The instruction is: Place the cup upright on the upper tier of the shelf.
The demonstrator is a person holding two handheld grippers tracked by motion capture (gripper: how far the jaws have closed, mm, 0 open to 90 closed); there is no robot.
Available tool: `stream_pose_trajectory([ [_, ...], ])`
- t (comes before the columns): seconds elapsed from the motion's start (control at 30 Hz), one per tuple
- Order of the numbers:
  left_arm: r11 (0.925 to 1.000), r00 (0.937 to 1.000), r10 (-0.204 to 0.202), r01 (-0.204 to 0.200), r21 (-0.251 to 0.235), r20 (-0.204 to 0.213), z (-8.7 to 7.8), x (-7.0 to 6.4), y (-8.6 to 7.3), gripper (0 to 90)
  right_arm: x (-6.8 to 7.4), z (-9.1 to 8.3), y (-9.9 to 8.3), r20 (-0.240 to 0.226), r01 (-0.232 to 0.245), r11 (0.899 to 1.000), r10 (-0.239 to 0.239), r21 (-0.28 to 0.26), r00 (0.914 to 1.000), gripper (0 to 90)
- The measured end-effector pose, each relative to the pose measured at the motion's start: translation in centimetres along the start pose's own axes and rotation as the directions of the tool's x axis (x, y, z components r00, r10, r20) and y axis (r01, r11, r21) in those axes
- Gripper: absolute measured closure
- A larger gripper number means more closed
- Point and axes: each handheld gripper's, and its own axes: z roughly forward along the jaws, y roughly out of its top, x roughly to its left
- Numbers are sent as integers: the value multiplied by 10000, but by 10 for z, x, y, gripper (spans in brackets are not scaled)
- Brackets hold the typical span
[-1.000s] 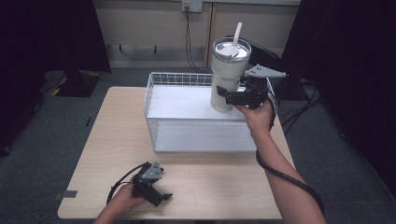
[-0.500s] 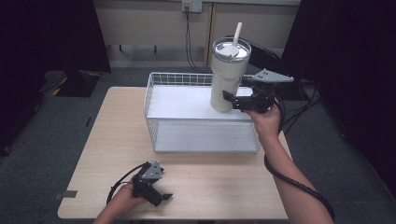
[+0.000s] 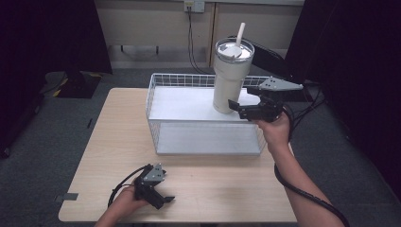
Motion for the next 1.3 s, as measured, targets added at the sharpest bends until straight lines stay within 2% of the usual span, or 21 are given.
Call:
stream_pose_trajectory([
  [0.47,10000,10000,-20,20,8,-42,0,0,0,0,7,-11,-11,-458,161,9998,-153,154,9988,121],
  [0.7,10000,10000,-28,28,7,-41,0,-1,0,0,11,-16,-19,-822,254,9994,-233,246,9963,131],
  [0.9,10000,10000,-41,41,-1,-42,0,-1,0,0,14,-23,-22,-942,211,9997,-198,128,9954,132],
  [1.3,10000,10000,-38,38,2,-31,0,0,0,0,23,-32,-35,-1366,366,9991,-331,232,9901,131],
])
